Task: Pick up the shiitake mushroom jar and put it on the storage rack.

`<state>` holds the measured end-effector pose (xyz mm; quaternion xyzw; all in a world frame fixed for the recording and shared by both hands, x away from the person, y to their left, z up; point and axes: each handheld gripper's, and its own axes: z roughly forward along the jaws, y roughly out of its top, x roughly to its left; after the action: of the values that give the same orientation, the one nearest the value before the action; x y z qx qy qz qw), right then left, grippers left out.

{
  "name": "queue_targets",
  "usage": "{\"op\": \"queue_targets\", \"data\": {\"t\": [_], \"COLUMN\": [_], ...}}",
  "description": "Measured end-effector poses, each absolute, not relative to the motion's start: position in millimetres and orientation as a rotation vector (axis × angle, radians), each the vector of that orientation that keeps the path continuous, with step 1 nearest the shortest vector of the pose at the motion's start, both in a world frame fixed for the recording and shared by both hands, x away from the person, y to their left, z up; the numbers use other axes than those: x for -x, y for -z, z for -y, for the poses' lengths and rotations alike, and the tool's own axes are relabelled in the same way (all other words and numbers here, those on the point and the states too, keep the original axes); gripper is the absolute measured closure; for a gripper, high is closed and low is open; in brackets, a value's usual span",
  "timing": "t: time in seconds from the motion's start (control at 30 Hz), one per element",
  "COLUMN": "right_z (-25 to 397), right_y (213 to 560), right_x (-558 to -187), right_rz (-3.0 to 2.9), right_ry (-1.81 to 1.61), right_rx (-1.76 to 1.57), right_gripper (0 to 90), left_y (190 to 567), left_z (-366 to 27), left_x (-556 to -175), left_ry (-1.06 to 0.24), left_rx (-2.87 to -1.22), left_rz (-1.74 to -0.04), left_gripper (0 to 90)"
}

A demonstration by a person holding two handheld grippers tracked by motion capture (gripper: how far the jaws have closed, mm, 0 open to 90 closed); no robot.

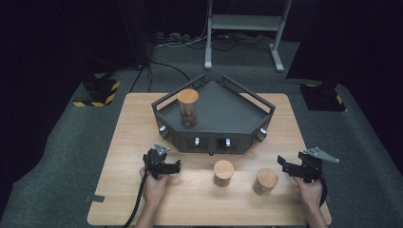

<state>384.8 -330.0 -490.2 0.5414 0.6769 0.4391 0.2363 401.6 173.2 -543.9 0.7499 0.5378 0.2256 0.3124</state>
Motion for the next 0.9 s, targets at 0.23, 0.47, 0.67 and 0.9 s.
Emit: {"op": "queue_targets", "data": {"t": [0.23, 0.47, 0.67, 0.9], "right_z": [319.9, 303.9, 288.3, 268.1], "right_y": [475.2, 459.0, 447.1, 435.7], "right_x": [-383.8, -383.9, -383.0, -376.3], "right_rz": [-1.878, -1.913, -1.950, -1.980], "right_ry": [-1.284, -1.333, -1.368, -1.422], "right_rx": [-1.441, -1.373, -1.313, -1.255], "right_gripper": [4.7, 5.1, 5.3, 5.7], "left_y": [543.9, 543.9, 543.9, 543.9], "left_z": [-173.1, -173.1, -173.1, -173.1], "left_x": [-401.8, -402.0, -402.0, -402.0], "left_ry": [-0.594, -0.595, -0.595, -0.595], "left_rx": [-1.977, -1.977, -1.978, -1.977], "left_rz": [-1.420, -1.421, -1.421, -1.421], "left_gripper": [2.9, 2.6, 2.6, 2.6]}}
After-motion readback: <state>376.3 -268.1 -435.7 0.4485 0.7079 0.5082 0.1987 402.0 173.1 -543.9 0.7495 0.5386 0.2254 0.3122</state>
